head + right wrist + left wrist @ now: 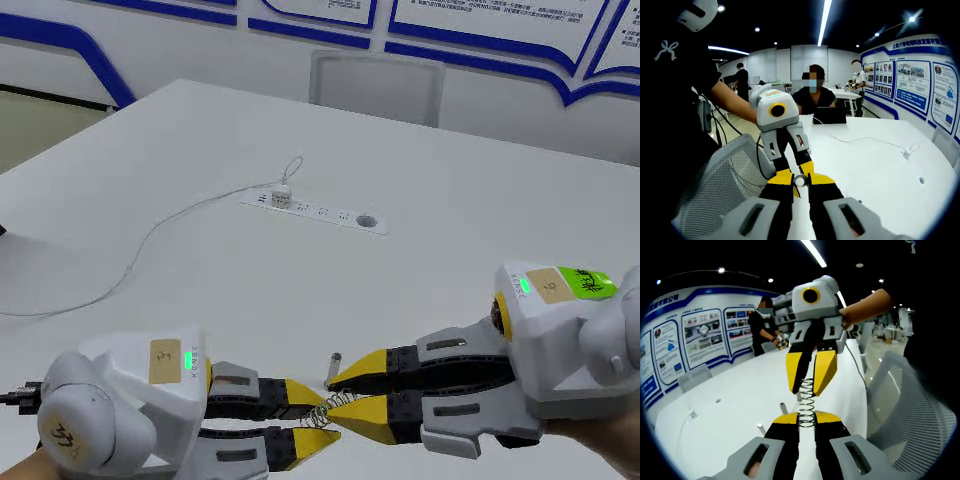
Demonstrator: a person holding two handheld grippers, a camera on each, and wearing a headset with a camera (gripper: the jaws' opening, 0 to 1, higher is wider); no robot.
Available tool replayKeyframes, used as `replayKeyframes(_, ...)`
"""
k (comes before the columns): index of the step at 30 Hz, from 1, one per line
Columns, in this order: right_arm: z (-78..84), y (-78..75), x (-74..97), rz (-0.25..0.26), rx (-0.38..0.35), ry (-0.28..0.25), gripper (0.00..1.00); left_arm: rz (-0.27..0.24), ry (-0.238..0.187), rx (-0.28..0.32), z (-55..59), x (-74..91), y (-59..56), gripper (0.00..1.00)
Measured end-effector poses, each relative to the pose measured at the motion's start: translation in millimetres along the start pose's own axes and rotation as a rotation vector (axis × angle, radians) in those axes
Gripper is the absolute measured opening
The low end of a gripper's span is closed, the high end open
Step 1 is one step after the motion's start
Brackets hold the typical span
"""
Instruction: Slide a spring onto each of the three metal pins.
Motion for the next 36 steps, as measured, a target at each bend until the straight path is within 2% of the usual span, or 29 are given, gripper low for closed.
replayKeyframes(9, -3.8, -1.9, -1.3, 0.001, -0.058, -0.033, 0.11, 0.006, -0.024, 0.009, -5.0, -2.6, 0.1, 0.10)
replayKeyframes(12, -4.7, -2.2, -0.8, 0.022, -0.045, -0.034, 0.10, 0.002, -0.026, 0.016, -5.5, -2.9, 1.4, 0.10)
replayKeyframes(14, -5.4, -2.1, -1.3, 0.028, -0.040, -0.034, 0.10, 0.009, -0.034, 0.055, -4.8, -2.7, 2.6, 0.10)
replayKeyframes(20, -6.5, -4.3, -5.8, 0.036, -0.045, -0.034, 0.10, -0.022, -0.037, 0.050, -3.5, 1.9, 5.2, 0.12)
replayKeyframes(22, -6.8, -5.1, -8.2, 0.039, -0.038, -0.025, 0.10, -0.028, -0.047, 0.081, -3.3, 4.2, 6.1, 0.13)
replayKeyframes(23, -6.6, -5.8, -9.1, 0.040, -0.034, -0.018, 0.10, -0.034, -0.068, 0.094, -4.5, 5.5, 6.9, 0.14)
replayKeyframes(24, -6.5, -6.4, -9.1, 0.041, -0.032, -0.017, 0.10, -0.040, -0.071, 0.095, -4.4, 6.5, 7.6, 0.17)
replayKeyframes(32, -9.0, -17.2, -8.1, 0.055, -0.041, -0.017, 0.10, -0.073, -0.050, 0.123, 3.4, 12.6, 11.4, 0.26)
replayKeyframes(36, -9.0, -22.5, -8.2, 0.064, -0.042, -0.008, 0.10, -0.090, -0.050, 0.172, 8.3, 18.1, 13.4, 0.37)
Point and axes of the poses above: the centre of the closed fingertips' face, and the gripper's own axes: x roughly backward along the fingers, y roughly to its left, z roughly out of its underside, the point moved 6 cm from there along x, roughly backward along the fingers, and after that the axes turned 2 degrees about -x, right-handed, at the moved point
